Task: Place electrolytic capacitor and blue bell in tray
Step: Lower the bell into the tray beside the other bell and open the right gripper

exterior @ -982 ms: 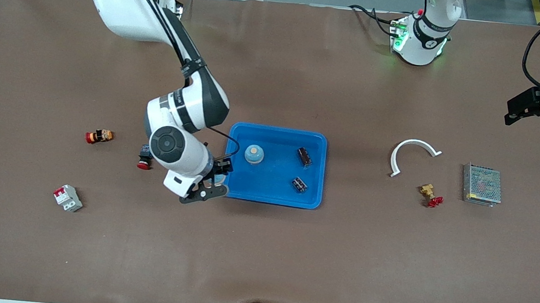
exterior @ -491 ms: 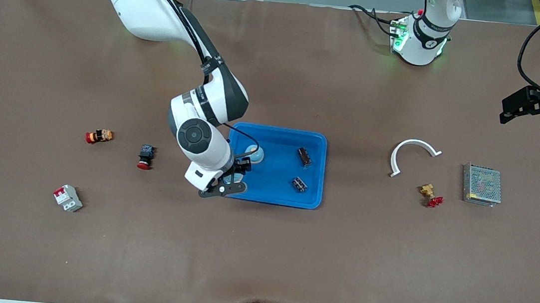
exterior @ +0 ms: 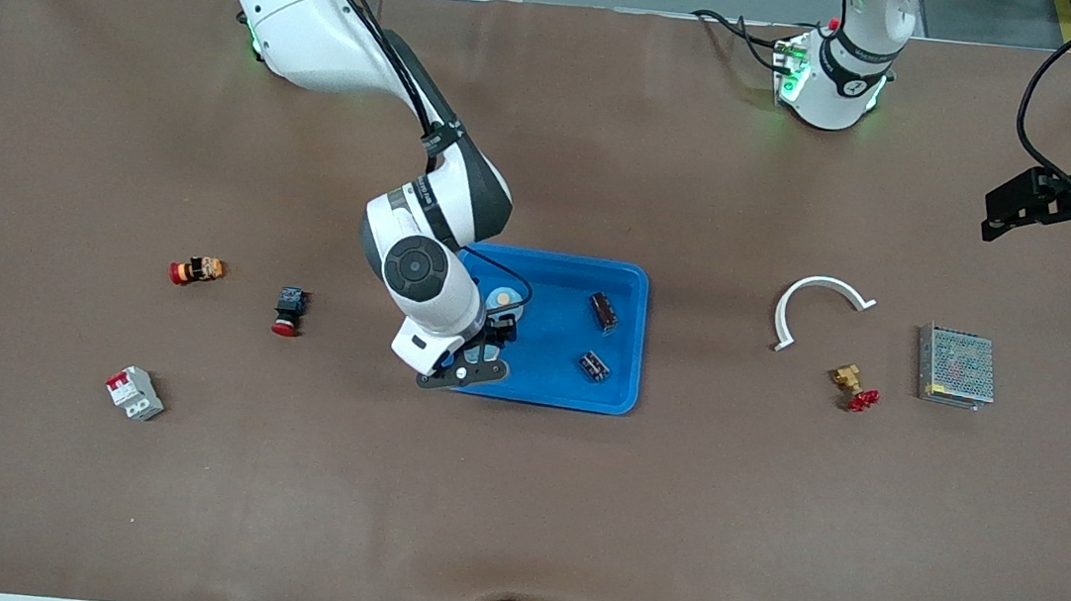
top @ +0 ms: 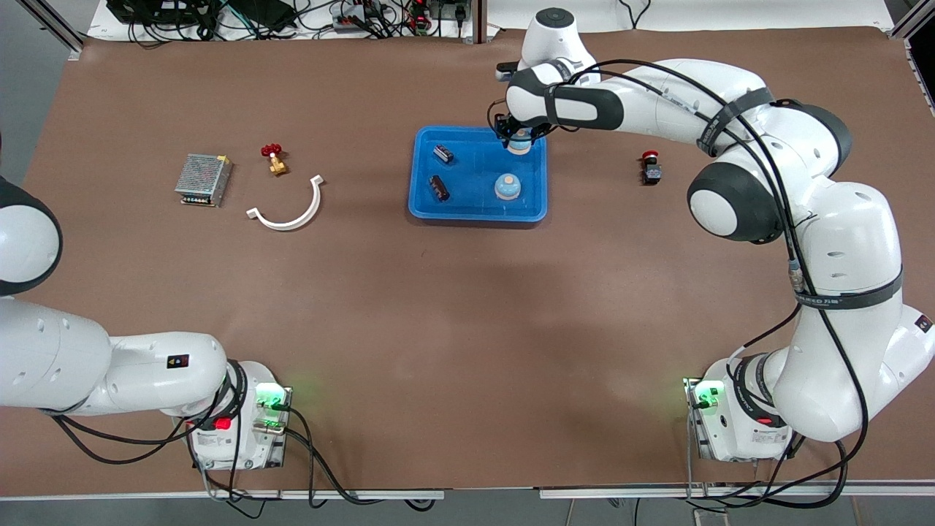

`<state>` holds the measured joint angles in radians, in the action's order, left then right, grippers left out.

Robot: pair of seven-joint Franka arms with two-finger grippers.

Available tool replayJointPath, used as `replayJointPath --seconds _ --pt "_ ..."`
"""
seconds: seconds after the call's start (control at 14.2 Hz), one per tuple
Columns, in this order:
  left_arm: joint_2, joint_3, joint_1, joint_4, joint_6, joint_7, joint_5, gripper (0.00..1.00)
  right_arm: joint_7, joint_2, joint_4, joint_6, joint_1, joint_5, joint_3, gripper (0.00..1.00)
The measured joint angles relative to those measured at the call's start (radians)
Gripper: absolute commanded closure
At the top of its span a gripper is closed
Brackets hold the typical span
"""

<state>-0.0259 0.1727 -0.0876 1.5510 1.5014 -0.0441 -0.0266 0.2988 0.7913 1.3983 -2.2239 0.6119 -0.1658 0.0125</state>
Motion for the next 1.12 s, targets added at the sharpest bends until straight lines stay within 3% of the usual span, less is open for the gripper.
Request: replayJointPath --seconds 1.12 --pt "0.0 0.0 0.0 0.001 0.0 -0.001 0.0 0.0 0.054 0.064 0.009 -0.099 0.042 0.016 0.002 0.45"
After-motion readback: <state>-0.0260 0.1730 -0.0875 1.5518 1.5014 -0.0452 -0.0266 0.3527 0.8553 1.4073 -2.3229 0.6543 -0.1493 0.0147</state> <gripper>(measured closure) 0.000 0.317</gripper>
